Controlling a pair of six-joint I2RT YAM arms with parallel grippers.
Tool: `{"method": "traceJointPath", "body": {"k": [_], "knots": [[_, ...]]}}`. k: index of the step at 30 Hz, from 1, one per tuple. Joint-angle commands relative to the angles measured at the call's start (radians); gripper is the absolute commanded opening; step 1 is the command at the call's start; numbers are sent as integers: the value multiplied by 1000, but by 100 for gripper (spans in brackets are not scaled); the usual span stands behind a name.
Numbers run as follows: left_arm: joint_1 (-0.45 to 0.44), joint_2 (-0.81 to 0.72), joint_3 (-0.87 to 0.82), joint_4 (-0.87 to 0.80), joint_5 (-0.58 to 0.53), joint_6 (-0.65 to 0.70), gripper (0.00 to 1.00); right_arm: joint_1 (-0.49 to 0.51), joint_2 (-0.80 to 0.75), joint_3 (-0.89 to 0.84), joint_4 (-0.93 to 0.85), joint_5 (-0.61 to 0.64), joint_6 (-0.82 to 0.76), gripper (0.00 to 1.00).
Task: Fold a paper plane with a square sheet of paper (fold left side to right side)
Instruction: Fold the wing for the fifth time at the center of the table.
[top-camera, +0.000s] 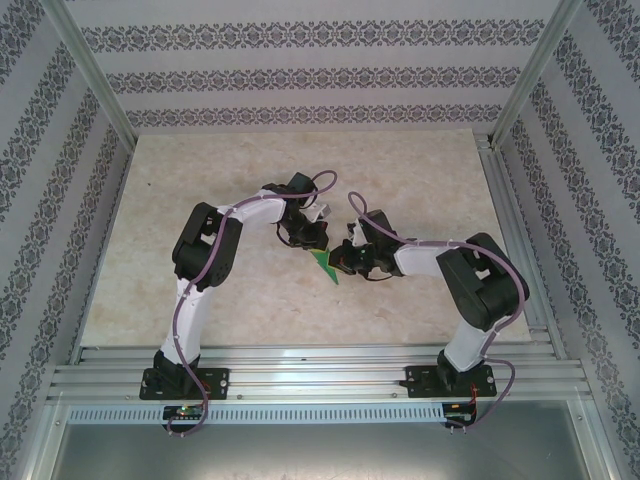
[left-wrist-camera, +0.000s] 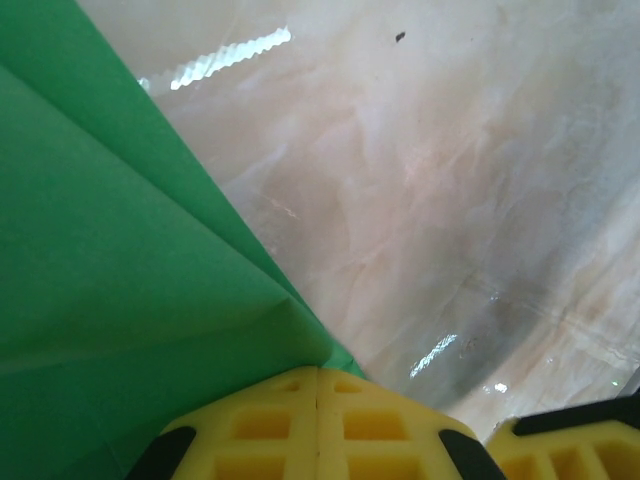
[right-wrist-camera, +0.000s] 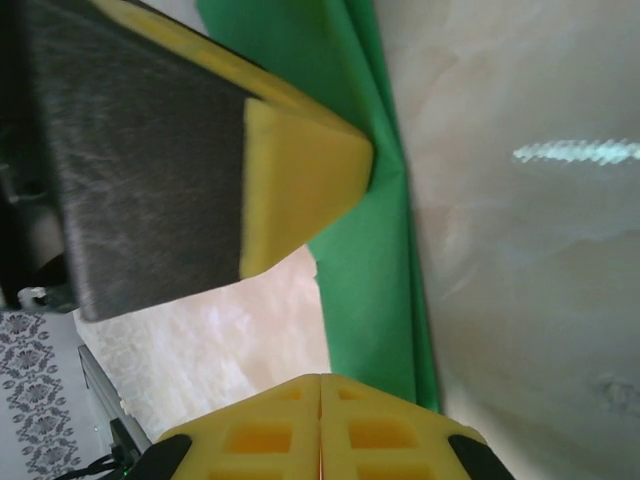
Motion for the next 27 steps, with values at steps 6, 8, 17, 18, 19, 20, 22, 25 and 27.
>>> {"method": "traceJointPath", "body": {"k": [6,8,17,18,19,20,22,25,27], "knots": [[22,41,-34,4,-127,36,0,-2,57,42,78,7,20,7],[22,40,-32,-1,-131,38,0,-4,68,45,77,8,18,7],[22,47,-18,-18,-150,48,0,-1,94,13,-27,26,-38,7],[21,46,-16,-19,-152,49,0,2,92,2,-28,26,-38,8],[22,48,-14,-21,-154,51,0,4,86,-11,-31,24,-40,8],[22,48,-12,-23,-159,52,0,7,81,-20,-35,24,-42,8],[22,50,-7,-28,-167,54,0,14,68,-39,-45,23,-46,7],[22,56,-2,-32,-169,58,0,20,43,-71,-46,14,-44,8],[22,59,0,-35,-172,59,0,24,20,-88,-51,15,-44,8]]}}
